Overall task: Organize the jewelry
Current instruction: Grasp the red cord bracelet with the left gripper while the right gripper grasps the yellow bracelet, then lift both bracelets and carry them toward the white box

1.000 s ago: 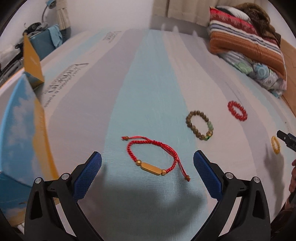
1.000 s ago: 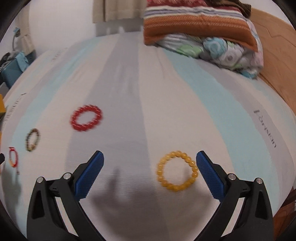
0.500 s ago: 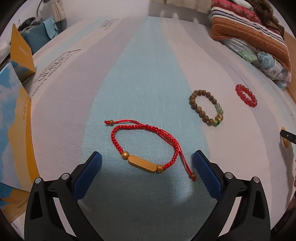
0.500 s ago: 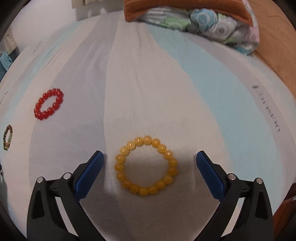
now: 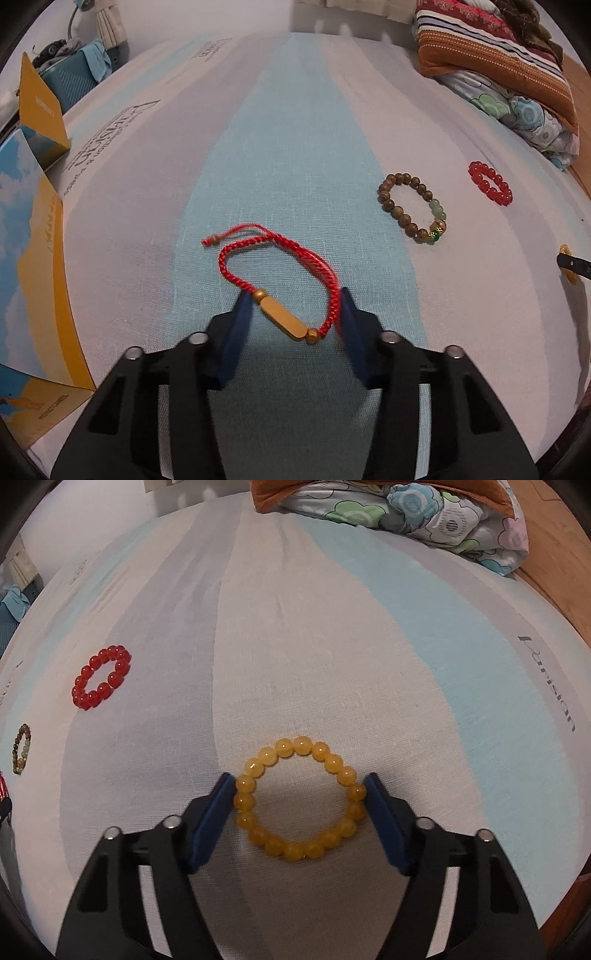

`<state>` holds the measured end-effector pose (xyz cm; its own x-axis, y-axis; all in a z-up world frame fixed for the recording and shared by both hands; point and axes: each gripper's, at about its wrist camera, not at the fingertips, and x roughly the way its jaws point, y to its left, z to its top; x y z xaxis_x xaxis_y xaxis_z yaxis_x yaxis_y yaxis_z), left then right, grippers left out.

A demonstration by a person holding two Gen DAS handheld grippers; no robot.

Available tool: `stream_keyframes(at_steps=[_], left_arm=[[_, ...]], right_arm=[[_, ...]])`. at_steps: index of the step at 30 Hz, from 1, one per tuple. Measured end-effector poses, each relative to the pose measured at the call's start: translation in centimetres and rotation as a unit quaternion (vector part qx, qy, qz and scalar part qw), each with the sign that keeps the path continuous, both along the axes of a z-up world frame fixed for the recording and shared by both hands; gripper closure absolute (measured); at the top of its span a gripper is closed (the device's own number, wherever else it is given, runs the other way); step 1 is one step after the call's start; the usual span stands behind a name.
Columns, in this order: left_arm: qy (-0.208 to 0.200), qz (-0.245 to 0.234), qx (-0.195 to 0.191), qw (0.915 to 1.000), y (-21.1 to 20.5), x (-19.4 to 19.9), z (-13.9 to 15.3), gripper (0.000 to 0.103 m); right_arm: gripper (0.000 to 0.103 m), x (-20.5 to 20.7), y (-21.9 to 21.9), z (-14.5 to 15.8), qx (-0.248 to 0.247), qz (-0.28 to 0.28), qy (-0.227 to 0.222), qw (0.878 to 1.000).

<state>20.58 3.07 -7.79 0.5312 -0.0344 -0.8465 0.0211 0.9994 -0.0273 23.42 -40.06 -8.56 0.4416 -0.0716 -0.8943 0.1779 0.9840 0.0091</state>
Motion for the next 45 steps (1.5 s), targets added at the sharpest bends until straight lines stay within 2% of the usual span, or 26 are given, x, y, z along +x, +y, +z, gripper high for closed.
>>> stream_keyframes(at_steps=[3, 5, 8, 13, 28, 33, 35, 36, 42, 45], left_arm=[[0.001, 0.001, -0.004, 1.0, 0.2, 0.0, 0.1, 0.07], [0.002, 0.002, -0.01, 0.9999, 0.4, 0.0, 0.2, 0.078], [0.002, 0.001, -0.011, 0.9999, 0.5, -0.1, 0.3, 0.089], [0.003, 0.004, -0.019, 0.9998, 0.9, -0.1, 0.5, 0.091], [0.001, 0.013, -0.02, 0.9997, 1.2, -0.6, 1.3, 0.091], [-0.006, 0.011, -0.02, 0.9997, 1.3, -1.1, 2.5, 0.091], [-0.011, 0.01, -0.018, 0.9997, 1.3, -1.4, 3.3, 0.091], [-0.012, 0.01, -0.018, 0.9997, 1.3, -1.5, 3.5, 0.091], [-0.012, 0.01, -0.018, 0.9997, 1.1, -2.2, 4.3, 0.091], [-0.013, 0.01, -0.019, 0.9997, 1.1, -2.5, 4.4, 0.091]], right_arm=[[0.056, 0.0, 0.1, 0.1, 0.003, 0.004, -0.003, 1.0], [0.071, -0.1, 0.5, 0.2, 0.006, 0.008, -0.005, 1.0], [0.084, -0.2, 0.8, 0.2, 0.019, 0.011, -0.007, 1.0], [0.085, -0.4, 0.7, 0.5, 0.031, 0.007, -0.011, 0.999], [0.085, -0.9, 0.1, 3.0, 0.051, -0.005, -0.07, 0.996], [0.086, -1.6, 0.2, 4.8, 0.059, -0.003, -0.098, 0.993], [0.094, -1.7, 0.6, 5.3, 0.055, 0.0, -0.105, 0.993], [0.094, -1.9, 0.7, 5.7, 0.054, 0.001, -0.111, 0.992], [0.094, -2.0, 1.5, 6.2, 0.047, 0.013, -0.111, 0.993], [0.094, -1.9, 1.1, 6.0, 0.062, 0.008, -0.106, 0.992]])
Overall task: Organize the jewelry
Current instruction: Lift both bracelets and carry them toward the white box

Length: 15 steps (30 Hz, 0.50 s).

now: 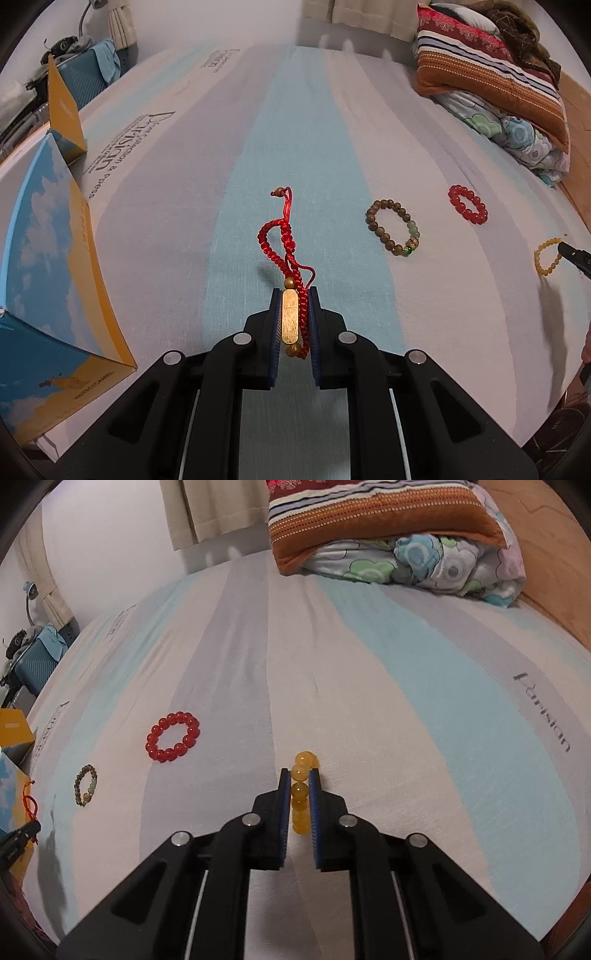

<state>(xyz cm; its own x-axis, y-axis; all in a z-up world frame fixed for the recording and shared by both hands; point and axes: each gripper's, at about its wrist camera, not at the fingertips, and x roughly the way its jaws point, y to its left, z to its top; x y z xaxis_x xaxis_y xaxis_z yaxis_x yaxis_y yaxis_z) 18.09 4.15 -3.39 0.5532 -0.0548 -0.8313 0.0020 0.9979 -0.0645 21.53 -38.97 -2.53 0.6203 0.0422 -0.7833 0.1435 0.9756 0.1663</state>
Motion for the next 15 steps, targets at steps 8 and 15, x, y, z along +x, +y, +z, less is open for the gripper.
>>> stream_keyframes(at_steps=[8, 15], left_arm=[[-0.003, -0.003, 0.002, 1.0, -0.1, -0.2, 1.1, 0.091], [-0.011, -0.002, 0.004, 0.9999, 0.2, -0.8, 2.8, 0.091]], right_arm=[[0.094, -0.5, 0.6, 1.5, 0.009, 0.01, -0.011, 1.0], [0.094, -1.1, 2.2, 2.9, 0.002, 0.025, -0.02, 0.999]])
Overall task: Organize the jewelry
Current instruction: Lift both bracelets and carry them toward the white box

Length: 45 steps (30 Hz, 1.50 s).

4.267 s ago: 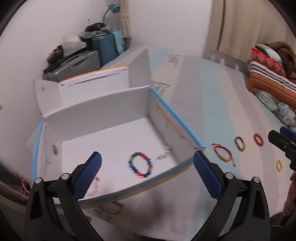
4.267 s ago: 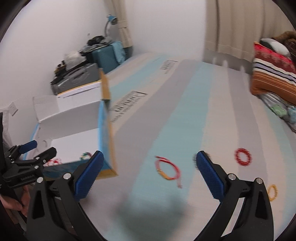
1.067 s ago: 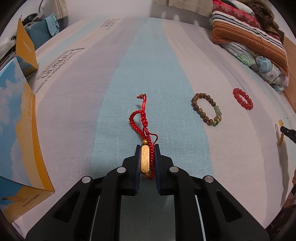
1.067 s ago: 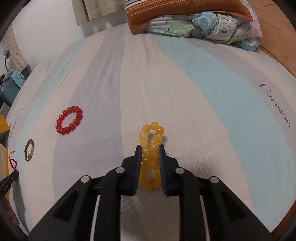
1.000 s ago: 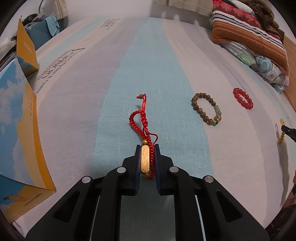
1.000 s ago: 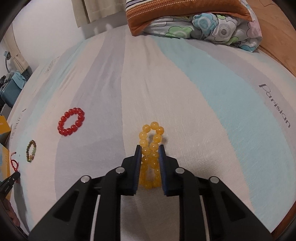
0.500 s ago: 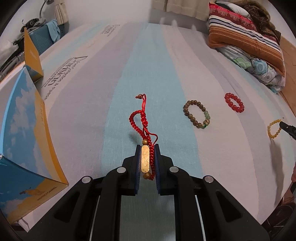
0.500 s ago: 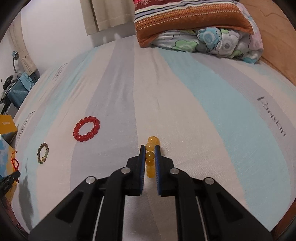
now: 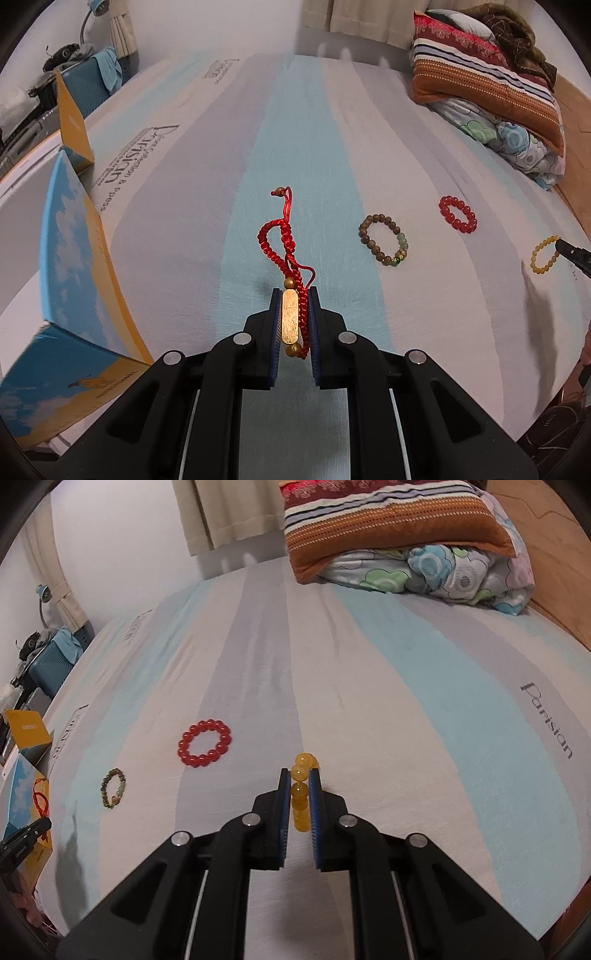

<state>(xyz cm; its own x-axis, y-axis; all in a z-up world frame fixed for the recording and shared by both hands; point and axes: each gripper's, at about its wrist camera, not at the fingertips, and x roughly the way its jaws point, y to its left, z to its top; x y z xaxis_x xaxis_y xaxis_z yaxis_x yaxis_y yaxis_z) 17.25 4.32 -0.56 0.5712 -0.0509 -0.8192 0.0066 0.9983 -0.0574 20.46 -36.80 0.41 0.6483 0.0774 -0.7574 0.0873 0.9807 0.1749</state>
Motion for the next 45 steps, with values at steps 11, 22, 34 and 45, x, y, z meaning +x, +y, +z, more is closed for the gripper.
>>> stream_keyframes(at_steps=[11, 22, 34, 45], left_arm=[[-0.014, 0.012, 0.001, 0.9998, 1.4, -1.6, 2.8, 0.091], [-0.038, 0.042, -0.004, 0.9984, 5.5, -4.0, 6.3, 0.091], [-0.06, 0.093, 0.001, 0.9939, 12.3, -7.2, 9.7, 0.091], [-0.074, 0.154, -0.001, 0.9853, 20.0, -11.1, 11.9, 0.091]], right_arm=[[0.094, -1.3, 4.5, 3.3, -0.024, 0.034, -0.021, 0.999], [0.094, -1.7, 12.3, 6.8, -0.035, 0.092, -0.046, 0.994], [0.094, -2.0, 24.3, 10.8, -0.042, 0.183, -0.072, 0.98], [0.094, -4.0, 36.5, 14.6, -0.04, 0.271, -0.099, 0.957]])
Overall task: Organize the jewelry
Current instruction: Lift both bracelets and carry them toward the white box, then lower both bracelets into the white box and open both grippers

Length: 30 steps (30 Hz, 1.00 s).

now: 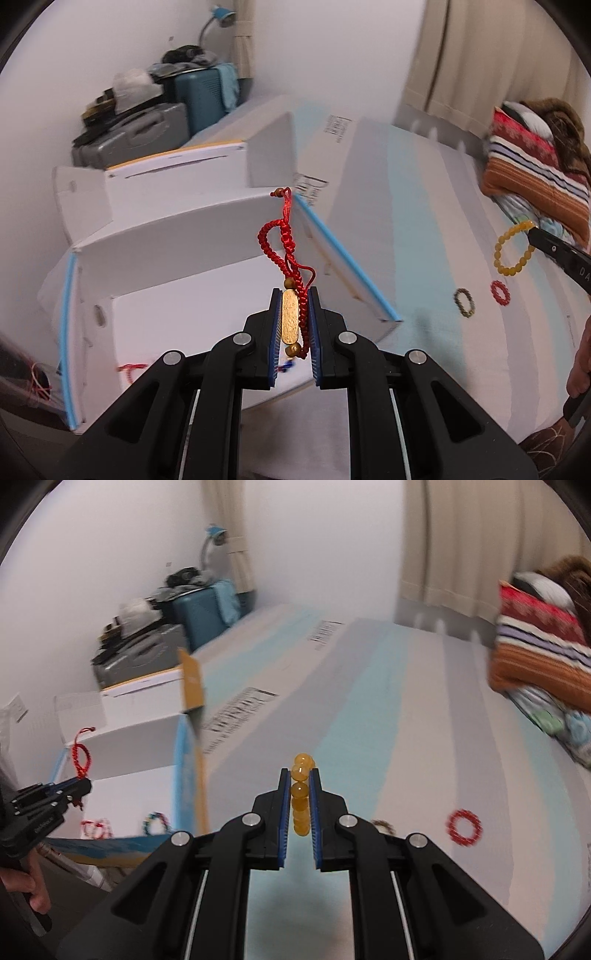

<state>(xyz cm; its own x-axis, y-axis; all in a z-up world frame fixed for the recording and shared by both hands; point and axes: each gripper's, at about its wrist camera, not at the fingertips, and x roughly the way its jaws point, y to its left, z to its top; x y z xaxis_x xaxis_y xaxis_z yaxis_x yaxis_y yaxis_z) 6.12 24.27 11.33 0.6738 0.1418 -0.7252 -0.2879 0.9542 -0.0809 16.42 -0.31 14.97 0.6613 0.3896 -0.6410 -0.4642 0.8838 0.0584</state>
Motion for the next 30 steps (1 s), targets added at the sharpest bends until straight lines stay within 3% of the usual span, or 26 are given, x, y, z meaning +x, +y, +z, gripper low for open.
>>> stream_keyframes(at_steps=[12, 30], left_arm=[[0.011, 0.052, -0.006, 0.9985, 6.7, -3.6, -0.4, 0.091], [0.068, 0.085, -0.043, 0.9931, 11.8, -5.1, -6.0, 0.09]], right_arm=[[0.094, -2.3, 10.2, 0.1, -0.011, 0.076, 0.003, 0.997], [0.094, -3.3, 19.3, -6.5, -0.055, 0.132, 0.071, 0.987]])
